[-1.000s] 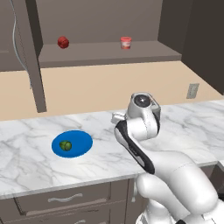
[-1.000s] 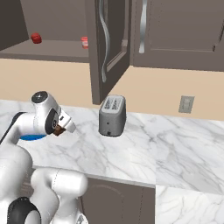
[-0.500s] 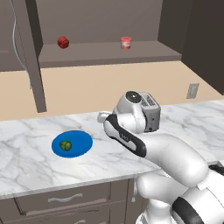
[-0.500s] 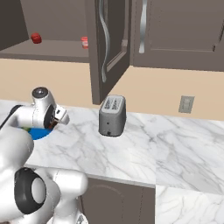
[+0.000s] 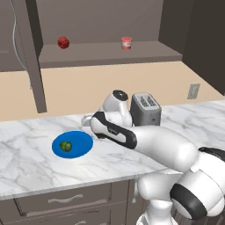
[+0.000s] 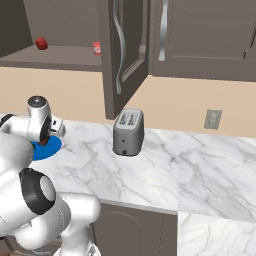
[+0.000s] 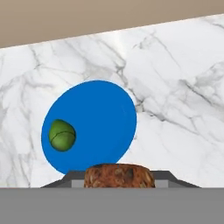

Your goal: Pick the avocado and bread from the counter and place them on the plate. Then pick the jam from the cabinet and place it next to the plate. Lastly close the cabinet door.

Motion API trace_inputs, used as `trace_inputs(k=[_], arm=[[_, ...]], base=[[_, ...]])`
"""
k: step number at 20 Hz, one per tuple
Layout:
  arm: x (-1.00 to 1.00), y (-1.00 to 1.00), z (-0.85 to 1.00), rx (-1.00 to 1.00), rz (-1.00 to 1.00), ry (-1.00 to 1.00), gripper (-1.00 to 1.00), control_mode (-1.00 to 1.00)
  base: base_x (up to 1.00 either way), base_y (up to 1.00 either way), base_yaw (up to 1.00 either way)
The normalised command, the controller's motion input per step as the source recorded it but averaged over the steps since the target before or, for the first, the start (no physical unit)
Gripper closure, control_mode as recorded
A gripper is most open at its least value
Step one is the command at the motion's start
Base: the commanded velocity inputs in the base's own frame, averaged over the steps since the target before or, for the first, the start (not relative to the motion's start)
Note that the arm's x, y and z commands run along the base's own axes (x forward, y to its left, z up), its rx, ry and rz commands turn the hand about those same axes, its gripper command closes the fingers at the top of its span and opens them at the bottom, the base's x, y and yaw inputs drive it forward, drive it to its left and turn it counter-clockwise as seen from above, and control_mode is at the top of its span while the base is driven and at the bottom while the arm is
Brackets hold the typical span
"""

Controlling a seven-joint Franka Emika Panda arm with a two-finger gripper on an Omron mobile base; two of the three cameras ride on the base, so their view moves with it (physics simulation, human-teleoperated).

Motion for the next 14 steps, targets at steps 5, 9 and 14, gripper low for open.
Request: trace_inputs(k=[5,9,14], arm=[[0.27,0.54,-0.11,0.0,0.12,0.0,1.0,-1.0],[0.18,0.36,-0.56,0.0,0.05,0.01,1.0,-1.0],[0.05,0.23,-0.59,0.0,0.01,0.05,1.0,-1.0]], base=[[0.0,0.0,0.0],[0.0,0.0,0.0],[0.0,0.0,0.0]])
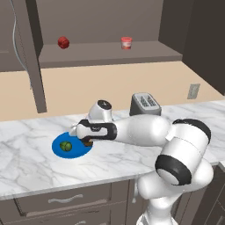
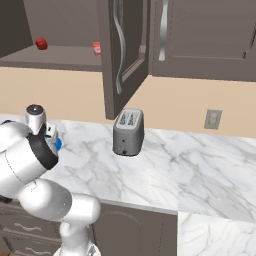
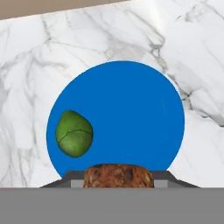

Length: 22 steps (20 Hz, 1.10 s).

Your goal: Pick the avocado and bread from the counter and place them on the plate. Then pick the jam from the cabinet and place it next to the plate. Lastly close the cabinet door.

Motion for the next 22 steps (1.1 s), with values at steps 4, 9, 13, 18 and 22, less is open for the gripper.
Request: trace_inputs(k=[4,9,13,18,22], arm=[[0.01,0.2,-0.25,0.0,0.0,0.02,1.0,-1.0],[0.14,0.2,-0.11,0.0,0.0,0.0,1.0,-1.0],[0.19,0.21,-0.13,0.0,0.0,0.0,1.0,-1.0],[0.18,0.21,-0.16,0.0,0.0,0.0,1.0,-1.0],[0.14,0.19,-0.15,0.0,0.0,0.0,1.0,-1.0]], base=[[0.0,0.0,0.0],[0.0,0.0,0.0],[0.0,0.0,0.0],[0.0,0.0,0.0],[0.0,0.0,0.0]])
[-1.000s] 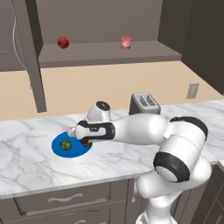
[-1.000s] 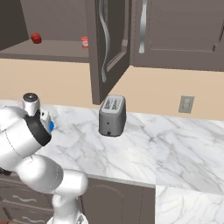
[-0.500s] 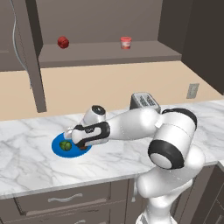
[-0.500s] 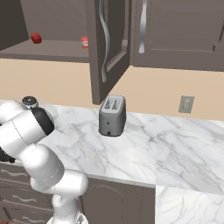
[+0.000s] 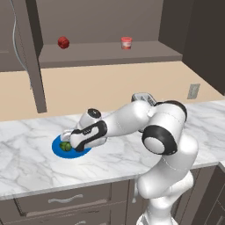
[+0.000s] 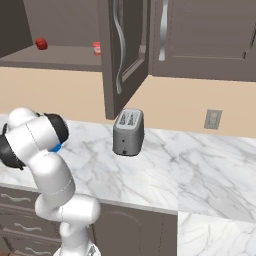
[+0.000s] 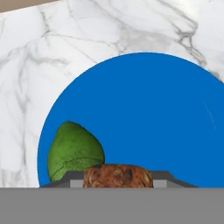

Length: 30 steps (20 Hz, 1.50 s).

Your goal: Pick the avocado and bread from the counter and place them on the plate. Then pick the jam from the cabinet and place it next to the plate. Lastly close the cabinet door.

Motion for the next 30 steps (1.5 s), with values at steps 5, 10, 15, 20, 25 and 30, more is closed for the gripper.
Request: trace_inputs(k=[5,10,15,20,25,30], arm=[[0.16,0.19,-0.15,0.0,0.0,0.0,1.0,-1.0],[0.16,0.19,-0.13,0.0,0.0,0.0,-1.0,-1.0],[0.03,0.04,0.1,0.0,0.0,-0.07,-1.0,-1.0],[-0.01,0.0,0.37,0.0,0.0,-0.16,-1.0,-1.0],[-0.09,0.0,0.55,0.0,0.0,-0.2,-1.0,-1.0],[-0.44,-0.05,0.66,0.0,0.0,-0.13,-1.0,-1.0]], base=[[0.0,0.0,0.0],[0.0,0.0,0.0],[0.0,0.0,0.0],[0.0,0.0,0.0],[0.0,0.0,0.0],[0.0,0.0,0.0]])
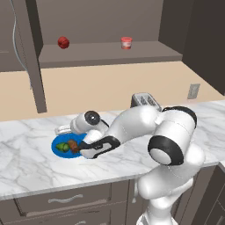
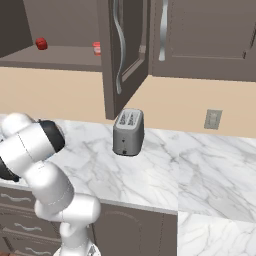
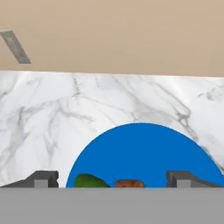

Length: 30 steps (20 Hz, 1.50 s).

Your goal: Pick the avocado and bread from the counter and place them on the plate. Then pick the jam from the cabinet and place it next to the plate. Lastly close the cabinet door.

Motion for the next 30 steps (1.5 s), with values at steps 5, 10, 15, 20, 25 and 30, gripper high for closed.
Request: trace_inputs(k=[5,10,15,20,25,30], arm=[[-0.91,-0.34,0.73,0.0,-0.01,-0.02,-1.0,-1.0],[-0.87,-0.51,1.0,-0.04,0.0,-0.09,-1.0,-1.0],[-0.45,-0.52,1.0,-0.08,-0.05,-0.11,-1.0,-1.0],[-0.4,-0.32,1.0,-0.16,-0.11,-0.01,-1.0,-1.0],[-0.54,-0.38,1.0,-0.18,-0.22,0.05,-1.0,-1.0],[-0.55,-0.46,0.99,-0.11,-0.28,0.13,-1.0,-1.0]], base=[[0.0,0.0,0.0],[0.0,0.0,0.0],[0.0,0.0,0.0],[0.0,0.0,0.0],[0.0,0.0,0.0],[0.0,0.0,0.0]])
